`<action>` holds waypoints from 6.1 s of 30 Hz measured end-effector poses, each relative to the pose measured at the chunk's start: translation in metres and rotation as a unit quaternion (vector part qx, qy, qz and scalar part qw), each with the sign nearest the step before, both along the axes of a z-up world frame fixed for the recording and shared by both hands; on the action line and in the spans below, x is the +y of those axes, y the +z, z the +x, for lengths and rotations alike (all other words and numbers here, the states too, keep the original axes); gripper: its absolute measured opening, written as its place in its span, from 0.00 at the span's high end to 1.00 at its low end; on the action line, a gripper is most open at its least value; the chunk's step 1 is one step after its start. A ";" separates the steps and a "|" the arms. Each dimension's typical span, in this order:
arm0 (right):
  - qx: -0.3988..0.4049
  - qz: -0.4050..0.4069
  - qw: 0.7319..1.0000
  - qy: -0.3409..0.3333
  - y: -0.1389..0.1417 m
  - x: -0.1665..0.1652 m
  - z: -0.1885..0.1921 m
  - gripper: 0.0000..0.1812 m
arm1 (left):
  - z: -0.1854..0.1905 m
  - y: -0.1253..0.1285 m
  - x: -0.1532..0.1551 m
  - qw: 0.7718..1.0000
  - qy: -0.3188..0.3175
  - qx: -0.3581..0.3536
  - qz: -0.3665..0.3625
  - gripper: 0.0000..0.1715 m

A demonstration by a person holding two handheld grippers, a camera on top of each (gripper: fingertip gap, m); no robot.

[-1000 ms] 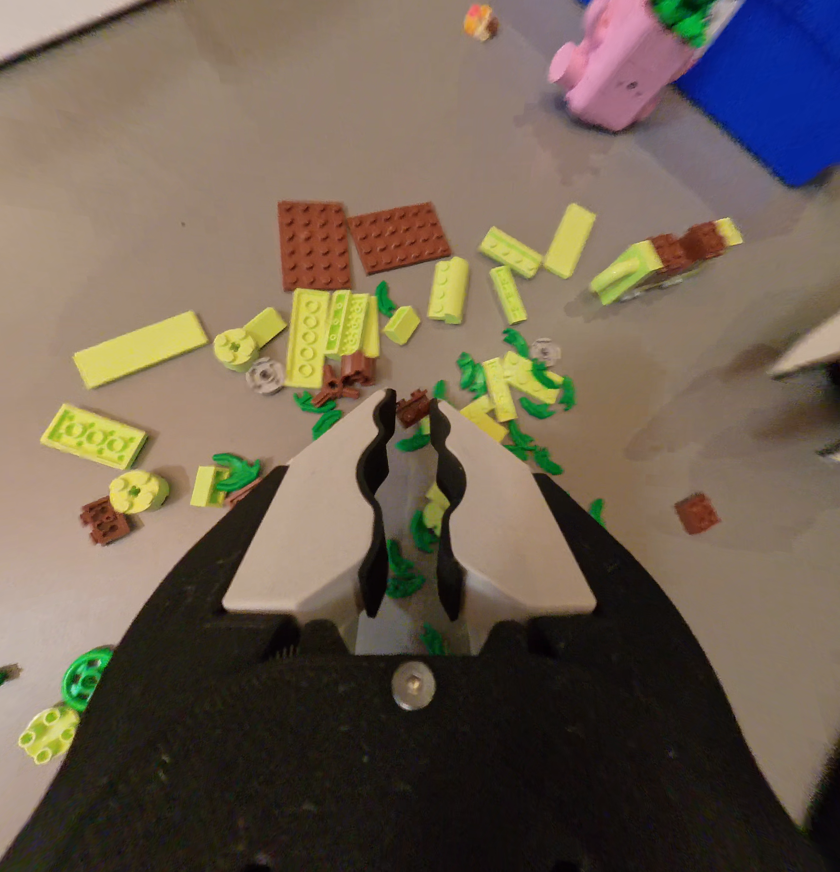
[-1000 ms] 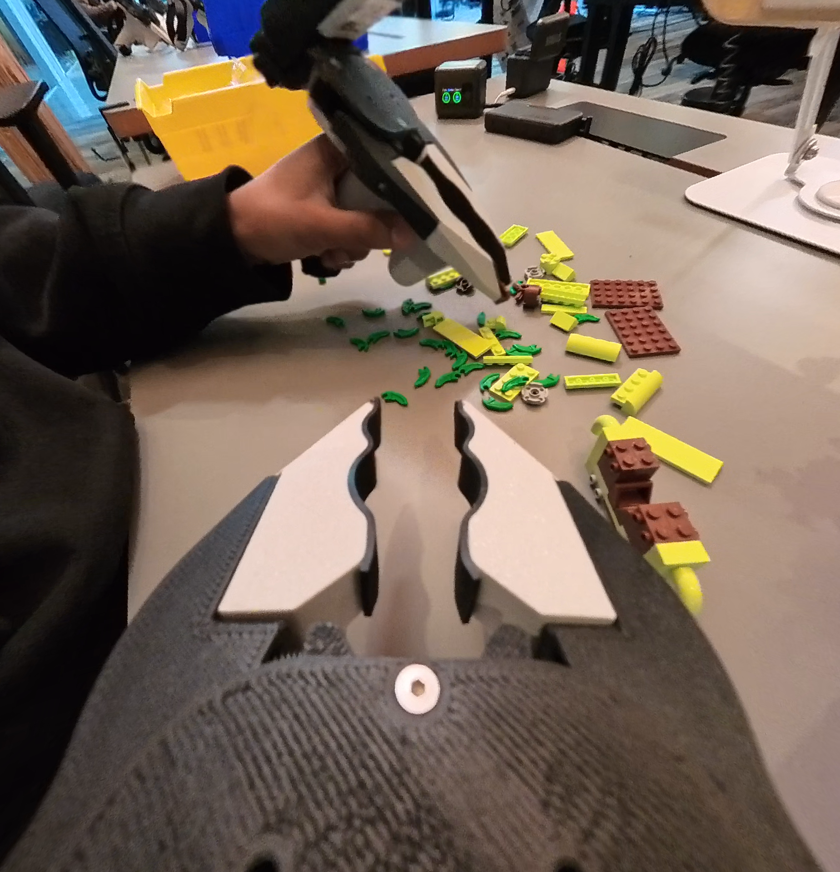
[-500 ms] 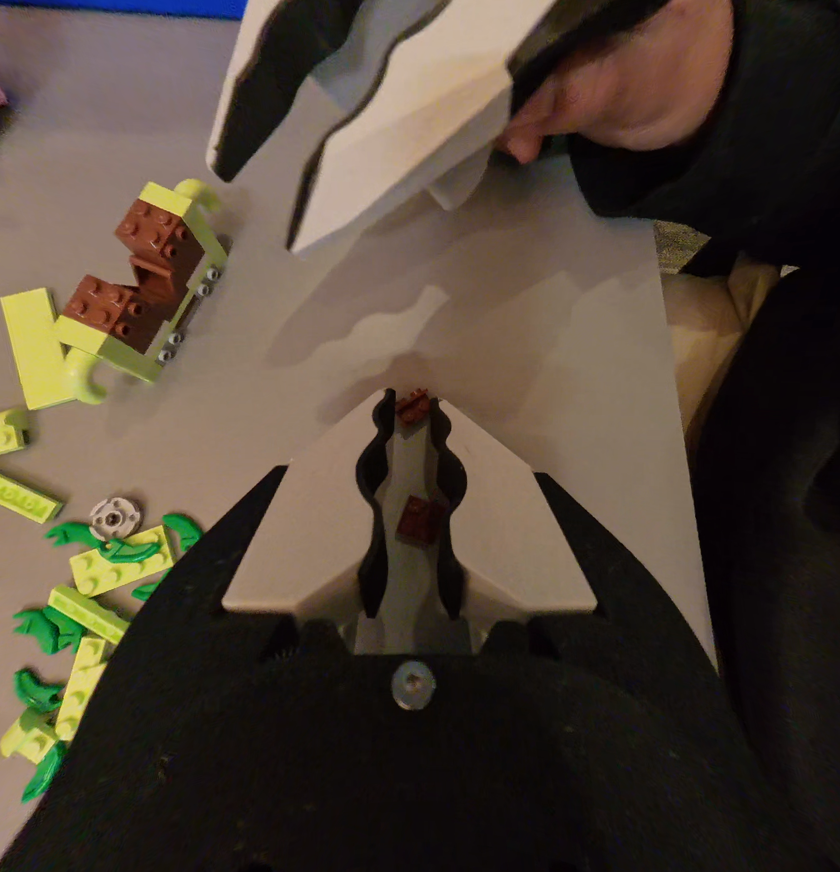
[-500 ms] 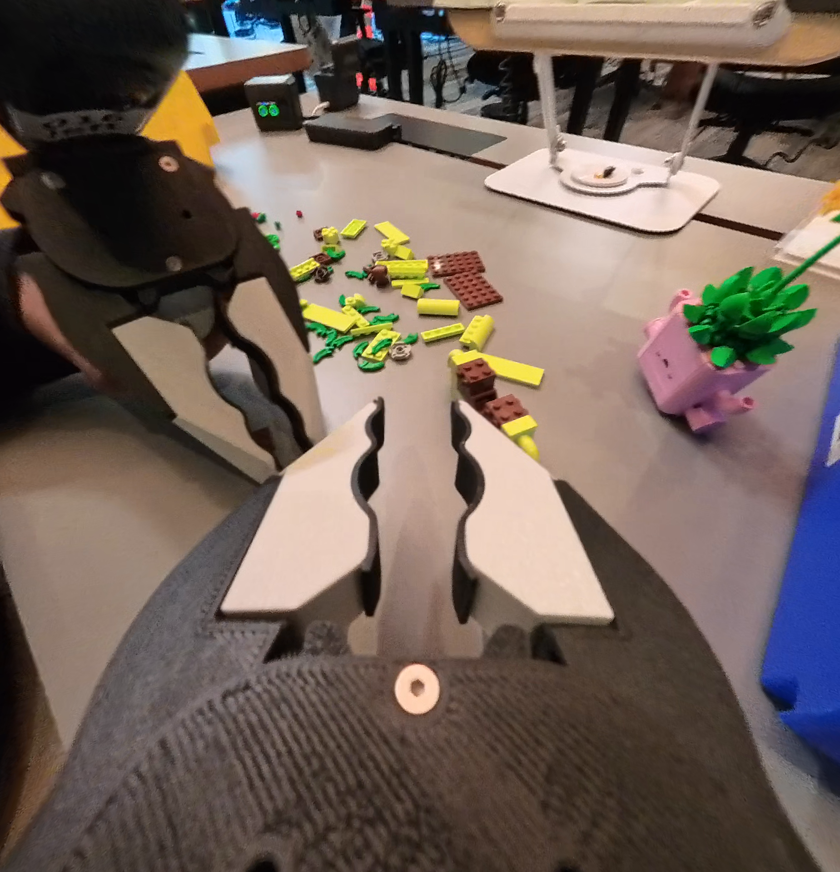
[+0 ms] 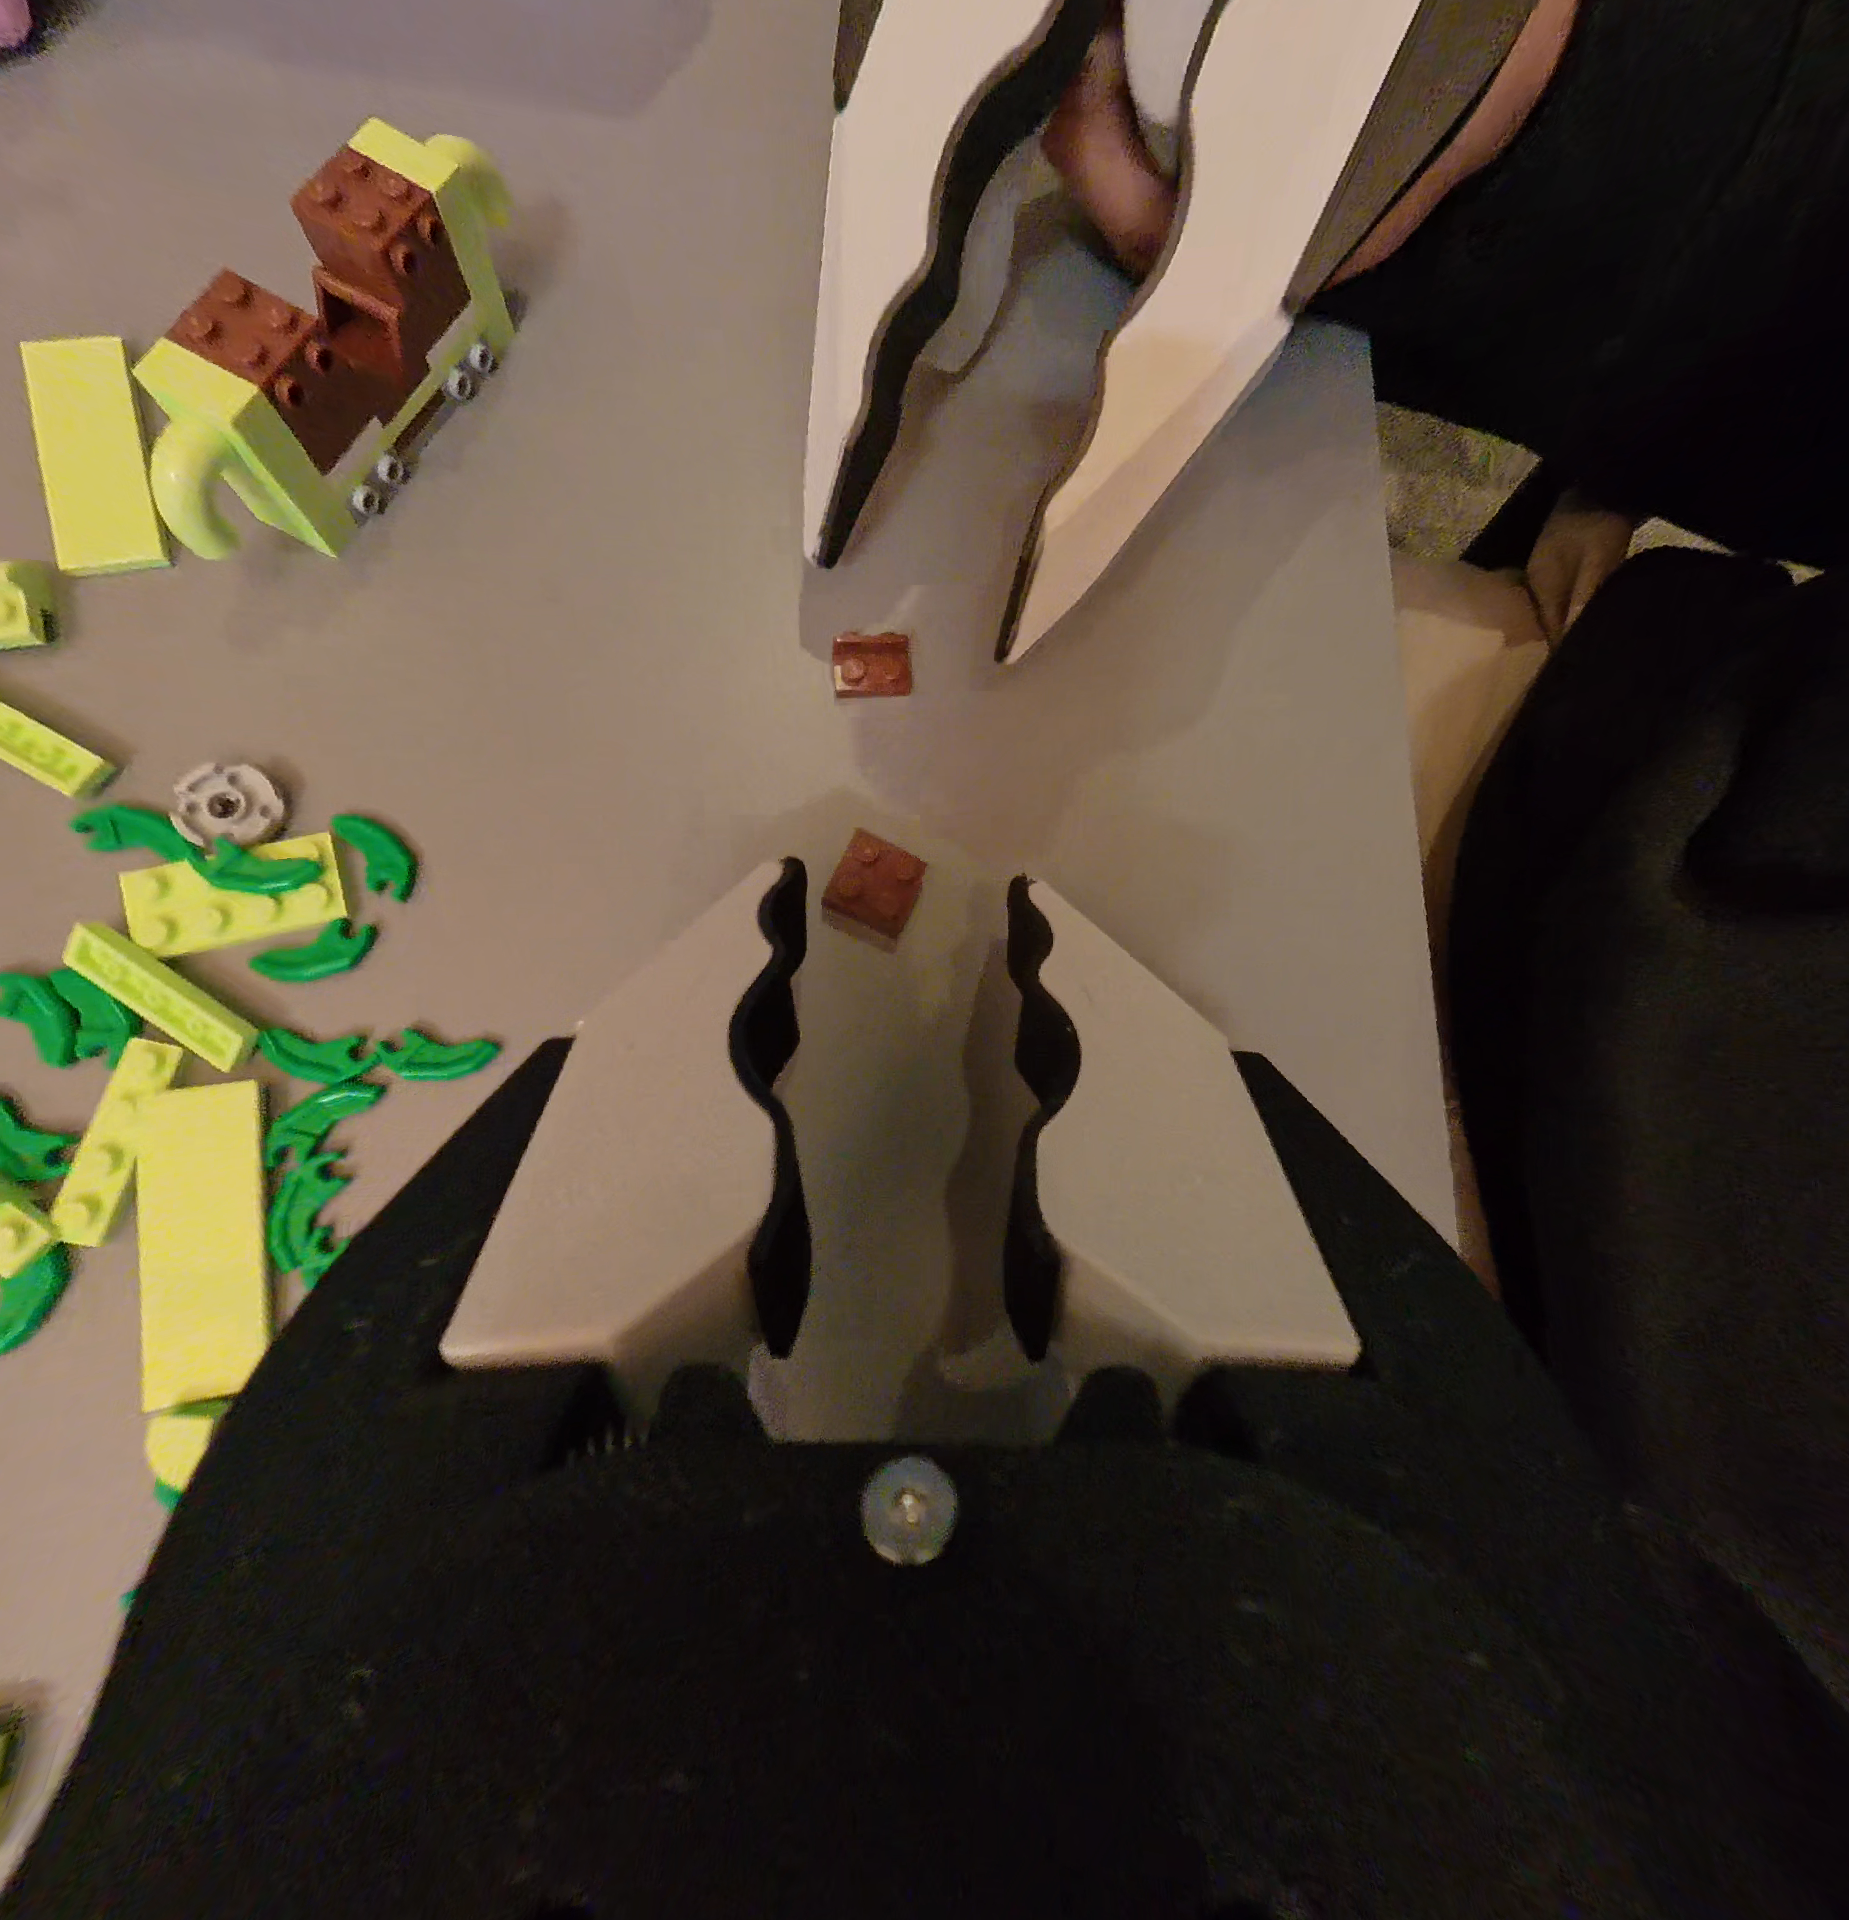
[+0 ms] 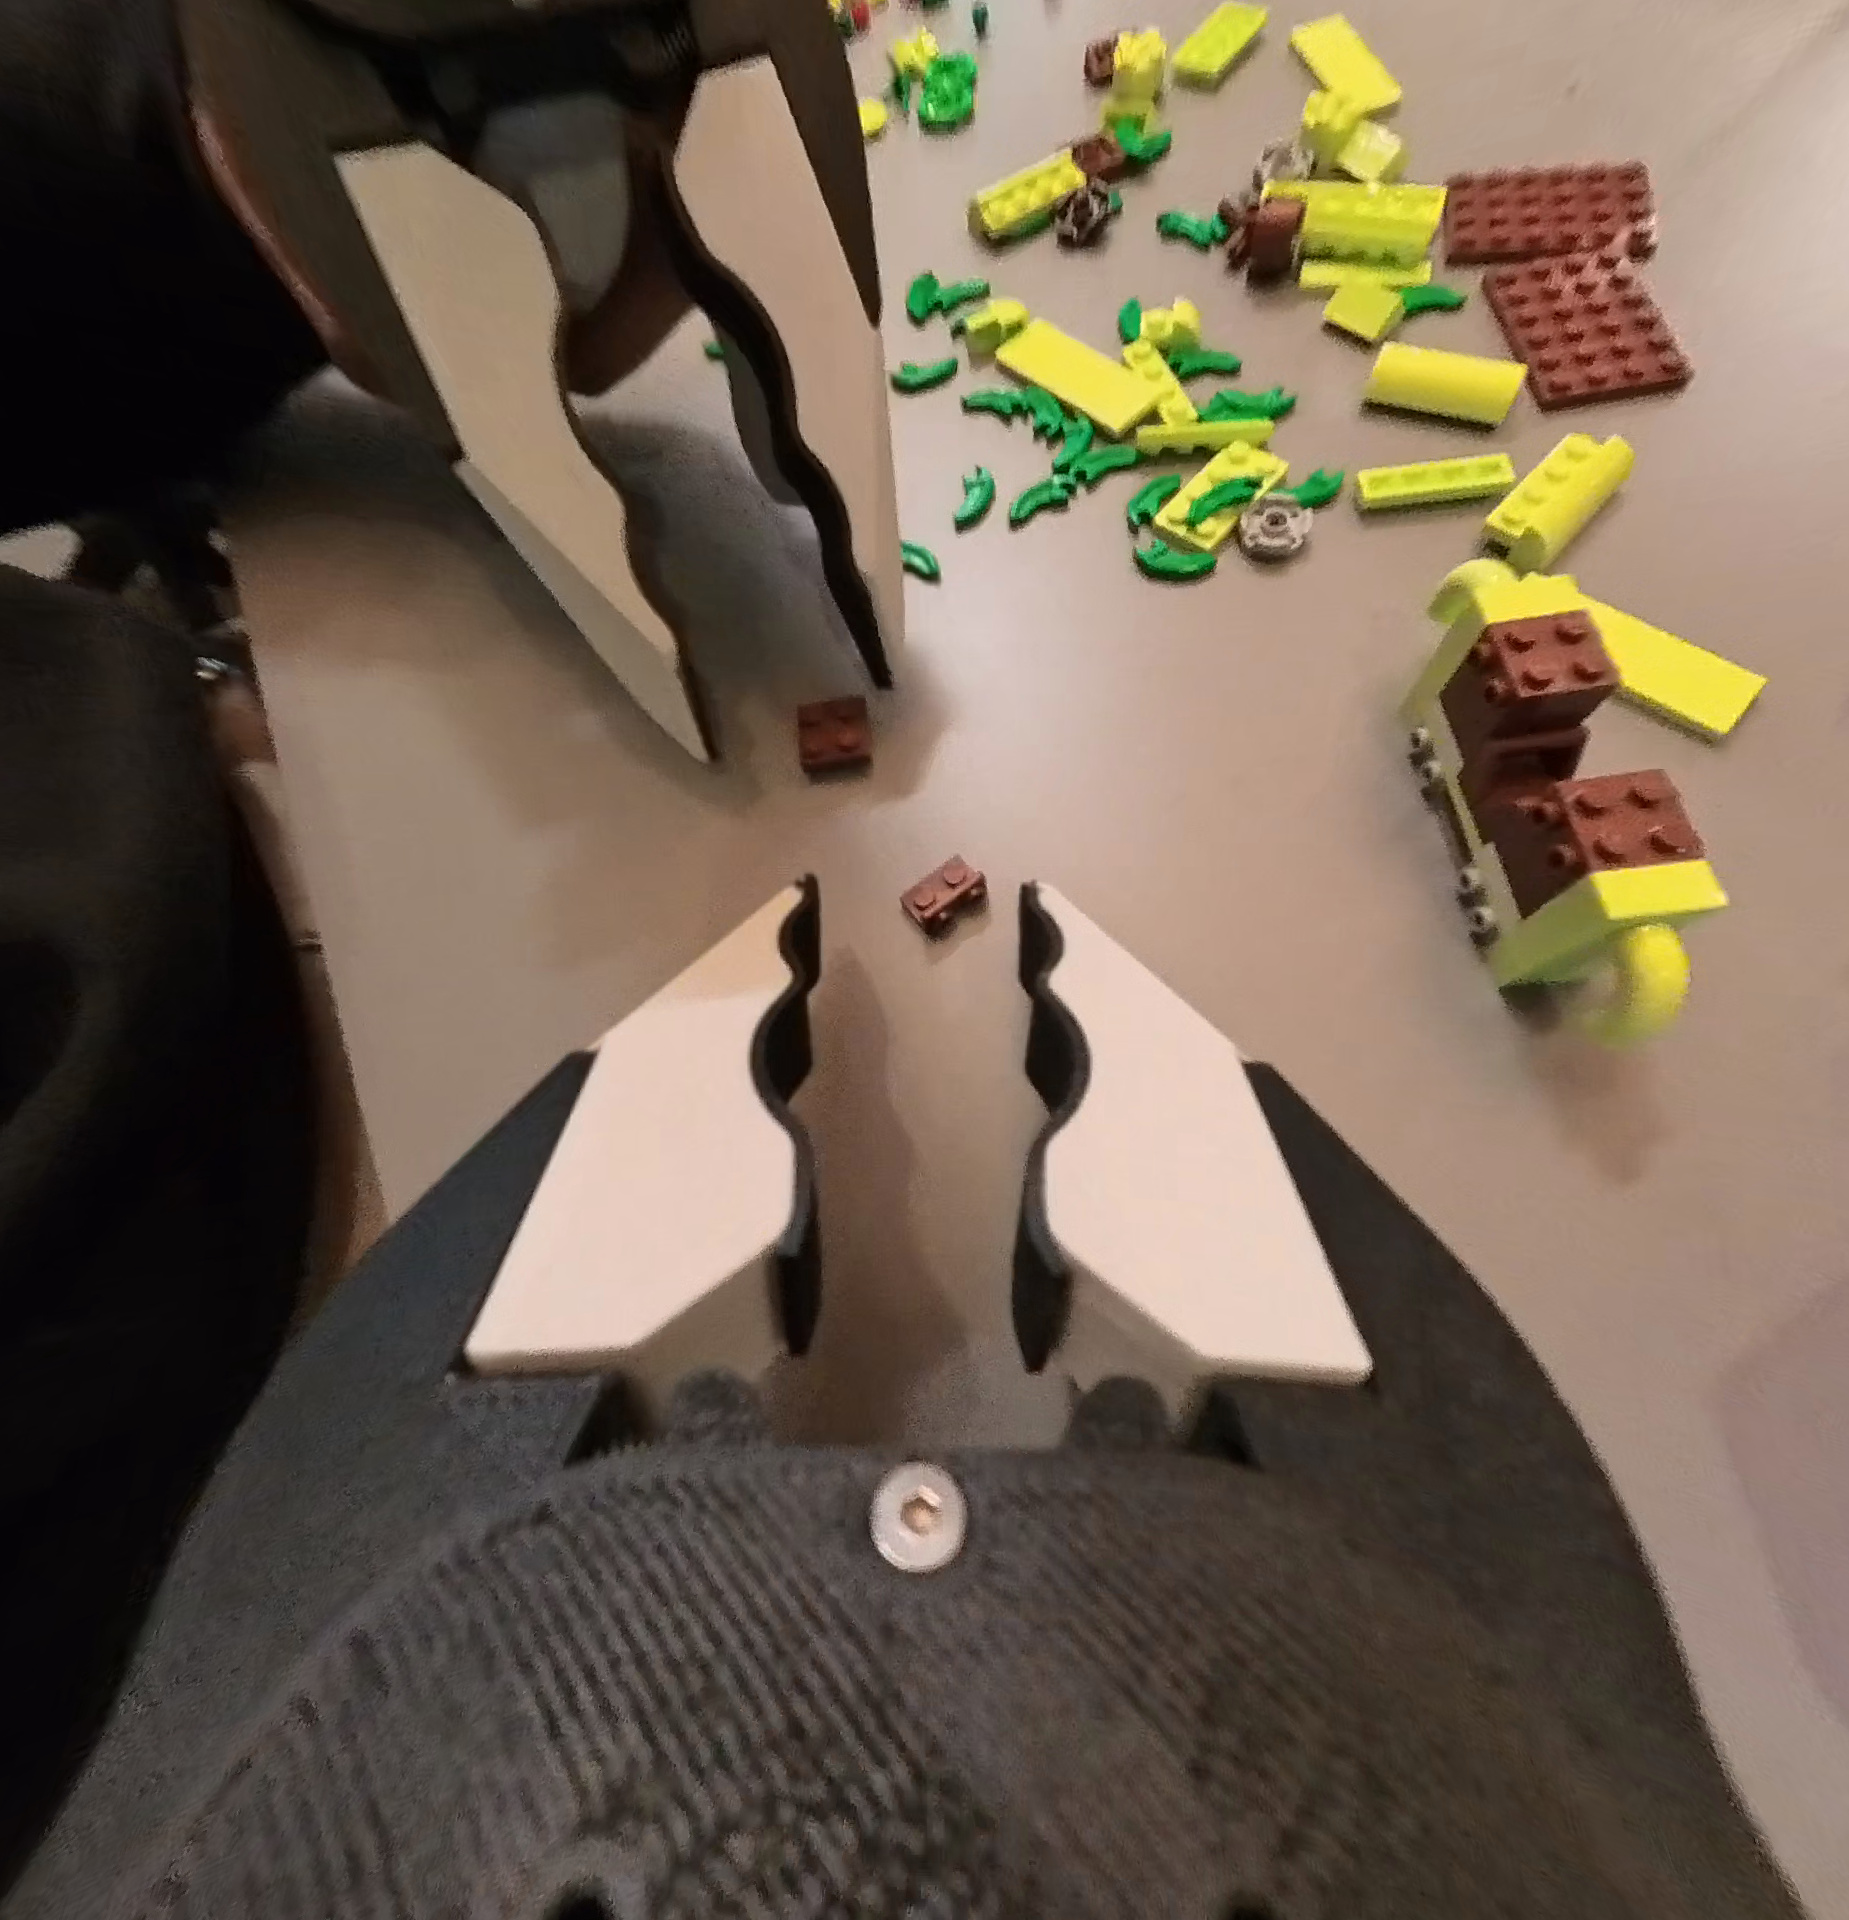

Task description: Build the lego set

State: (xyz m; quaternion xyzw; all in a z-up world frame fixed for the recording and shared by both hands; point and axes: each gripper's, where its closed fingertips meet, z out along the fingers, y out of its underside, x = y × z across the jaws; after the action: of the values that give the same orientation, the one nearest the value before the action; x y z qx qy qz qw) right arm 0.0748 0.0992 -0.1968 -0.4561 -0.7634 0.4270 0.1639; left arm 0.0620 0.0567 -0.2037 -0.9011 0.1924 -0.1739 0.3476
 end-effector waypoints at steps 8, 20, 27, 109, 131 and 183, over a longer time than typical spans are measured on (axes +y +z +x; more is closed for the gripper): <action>-0.036 0.015 0.999 0.024 -0.013 -0.007 0.002 0.87 | 0.000 -0.009 0.006 1.000 0.005 0.019 0.022 0.80; -0.031 -0.008 0.999 0.033 -0.007 -0.009 0.004 0.82 | -0.003 -0.006 0.000 0.999 0.009 0.020 0.034 0.92; -0.032 0.003 0.999 0.032 -0.009 -0.008 0.002 0.83 | 0.010 0.008 0.018 0.998 0.003 -0.039 0.057 0.92; -0.035 -0.014 0.997 0.061 -0.007 -0.009 0.003 0.85 | 0.017 -0.009 0.030 1.000 -0.011 0.012 0.023 0.79; 0.192 -0.060 0.971 0.129 0.057 -0.032 0.021 0.86 | 0.044 0.067 0.008 0.833 -0.061 -0.542 -0.090 0.92; 0.261 0.087 0.961 0.015 0.053 -0.003 -0.003 0.88 | 0.009 0.044 0.034 0.975 0.009 0.067 0.214 0.97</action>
State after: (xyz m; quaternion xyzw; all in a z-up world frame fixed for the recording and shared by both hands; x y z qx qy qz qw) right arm 0.0720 0.0963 -0.1442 -0.3015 -0.7352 0.4656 0.3896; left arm 0.0712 0.0904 -0.1596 -0.8173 0.2398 -0.0644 0.5199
